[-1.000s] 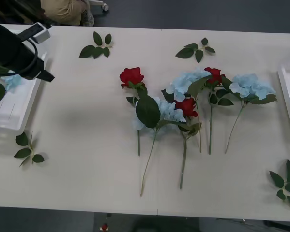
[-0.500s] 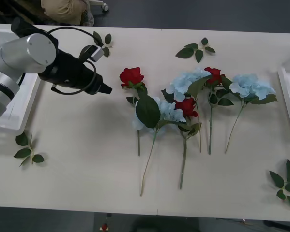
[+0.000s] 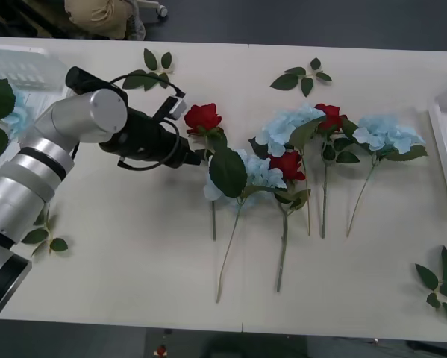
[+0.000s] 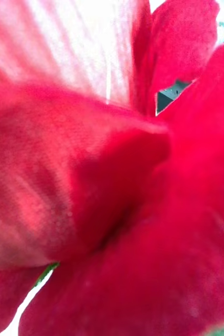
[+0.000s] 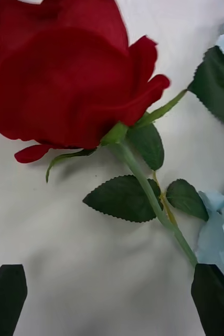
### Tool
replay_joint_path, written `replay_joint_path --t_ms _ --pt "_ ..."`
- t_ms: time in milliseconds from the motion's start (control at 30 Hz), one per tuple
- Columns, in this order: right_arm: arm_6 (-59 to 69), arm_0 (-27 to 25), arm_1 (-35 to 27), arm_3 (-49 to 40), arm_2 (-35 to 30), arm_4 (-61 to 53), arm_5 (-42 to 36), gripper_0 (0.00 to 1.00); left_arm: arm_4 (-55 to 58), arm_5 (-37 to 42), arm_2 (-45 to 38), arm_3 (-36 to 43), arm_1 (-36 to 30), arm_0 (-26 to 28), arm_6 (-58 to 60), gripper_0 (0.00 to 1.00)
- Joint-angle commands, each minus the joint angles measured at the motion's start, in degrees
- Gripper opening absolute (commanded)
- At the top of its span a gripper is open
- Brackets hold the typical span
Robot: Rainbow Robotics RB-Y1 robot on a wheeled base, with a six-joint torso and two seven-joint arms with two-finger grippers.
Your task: Put the red flowers into the right box and the blue flowers into the left box
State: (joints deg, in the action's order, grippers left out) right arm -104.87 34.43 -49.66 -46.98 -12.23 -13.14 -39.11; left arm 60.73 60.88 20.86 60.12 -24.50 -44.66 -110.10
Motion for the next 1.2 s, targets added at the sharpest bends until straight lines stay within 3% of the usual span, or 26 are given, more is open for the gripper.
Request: replay_joint_path --t_ms 33,67,133,200,233,700,967,1200 --pt "-0.87 1.87 -2.19 -1.01 0.19 -0.40 -0.35 0.09 -3.60 -0.33 0.58 2.29 1.56 -0.60 5.95 0.92" --pt "-0.87 1.87 -2.19 -1.01 0.19 -0.49 -0.35 0.17 -4.66 -0.50 1.11 2.64 2.09 -0.60 7.00 0.92" --pt "-0.87 1.87 -2.19 -1.01 0.27 -0.66 -0.26 0.49 -6.59 -1.03 2.25 3.34 2.61 -0.60 9.46 0.92" --pt "-0.78 1.87 -2.19 -1.09 0.19 -1.01 -0.35 0.89 -8.26 -2.09 4.01 4.39 3.05 -0.60 12.27 0.92" --pt "-1.13 1.87 -2.19 -1.01 0.19 -1.10 -0.35 0.99 -9.05 -2.61 4.80 5.01 3.14 -0.60 13.24 0.92" --pt "-2.98 1.87 -2.28 -1.09 -0.08 -4.97 -2.46 1.00 -15.73 -3.93 10.07 7.21 4.46 -0.69 21.33 0.92" --pt "-1.48 4.06 -1.31 -1.27 -1.66 -17.54 -13.53 1.00 -20.39 -7.89 12.36 7.12 4.63 -0.69 21.77 0.92" --pt "4.85 4.41 2.03 -9.36 -2.19 -22.90 -27.68 1.00 -22.32 -9.91 14.64 7.12 4.63 -0.78 22.21 0.89"
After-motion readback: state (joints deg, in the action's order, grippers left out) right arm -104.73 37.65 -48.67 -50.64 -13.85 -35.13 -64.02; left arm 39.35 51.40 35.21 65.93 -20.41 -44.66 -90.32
